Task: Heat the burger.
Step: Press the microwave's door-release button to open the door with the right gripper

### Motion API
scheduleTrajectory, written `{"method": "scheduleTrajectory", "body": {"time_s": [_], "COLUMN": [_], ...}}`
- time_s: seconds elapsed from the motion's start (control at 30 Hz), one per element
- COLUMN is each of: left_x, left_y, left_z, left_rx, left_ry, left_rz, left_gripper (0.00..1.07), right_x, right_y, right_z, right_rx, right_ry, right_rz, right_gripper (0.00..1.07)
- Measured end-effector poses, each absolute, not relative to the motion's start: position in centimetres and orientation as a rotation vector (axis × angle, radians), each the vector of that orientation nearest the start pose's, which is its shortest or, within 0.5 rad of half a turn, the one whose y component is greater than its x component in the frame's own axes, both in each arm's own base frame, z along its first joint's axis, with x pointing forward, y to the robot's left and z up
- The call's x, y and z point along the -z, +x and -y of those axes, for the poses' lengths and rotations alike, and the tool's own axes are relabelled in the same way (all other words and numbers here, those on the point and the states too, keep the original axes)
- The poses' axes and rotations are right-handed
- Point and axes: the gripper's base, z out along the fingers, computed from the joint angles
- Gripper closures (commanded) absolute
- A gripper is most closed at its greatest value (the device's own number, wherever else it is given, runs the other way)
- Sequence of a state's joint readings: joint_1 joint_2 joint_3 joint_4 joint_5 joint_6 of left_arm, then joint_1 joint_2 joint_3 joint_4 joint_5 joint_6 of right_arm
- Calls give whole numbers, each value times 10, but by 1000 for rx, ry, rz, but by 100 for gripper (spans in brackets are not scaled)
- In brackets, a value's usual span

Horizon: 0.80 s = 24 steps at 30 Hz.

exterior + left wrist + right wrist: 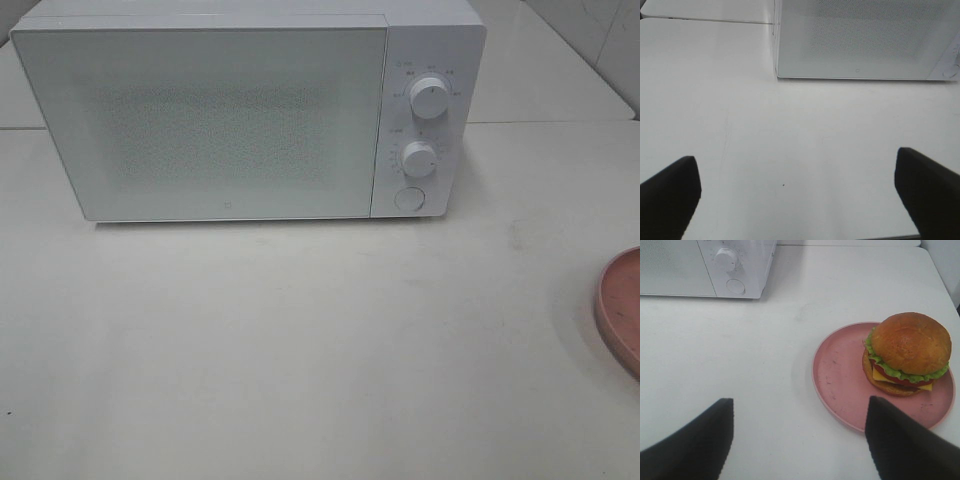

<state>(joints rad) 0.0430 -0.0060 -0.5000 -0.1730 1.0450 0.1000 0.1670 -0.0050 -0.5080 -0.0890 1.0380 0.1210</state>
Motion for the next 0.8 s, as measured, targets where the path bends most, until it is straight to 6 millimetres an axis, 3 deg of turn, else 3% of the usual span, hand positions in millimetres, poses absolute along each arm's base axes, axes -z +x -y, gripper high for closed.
{"method": "scheduleTrajectory", "body": {"time_s": [0.8], "left_x": [-279], "left_y": [-5], "left_z": [14], "left_rx": [115], "left_ry": [64], "left_rz": [-2012], "left_gripper": [9], "right_x": [-287], "right_y": [-5], "right_z": [7], "right_rx": [-90], "right_ry": [-39], "right_rz": [-1988], "right_gripper": [35]}}
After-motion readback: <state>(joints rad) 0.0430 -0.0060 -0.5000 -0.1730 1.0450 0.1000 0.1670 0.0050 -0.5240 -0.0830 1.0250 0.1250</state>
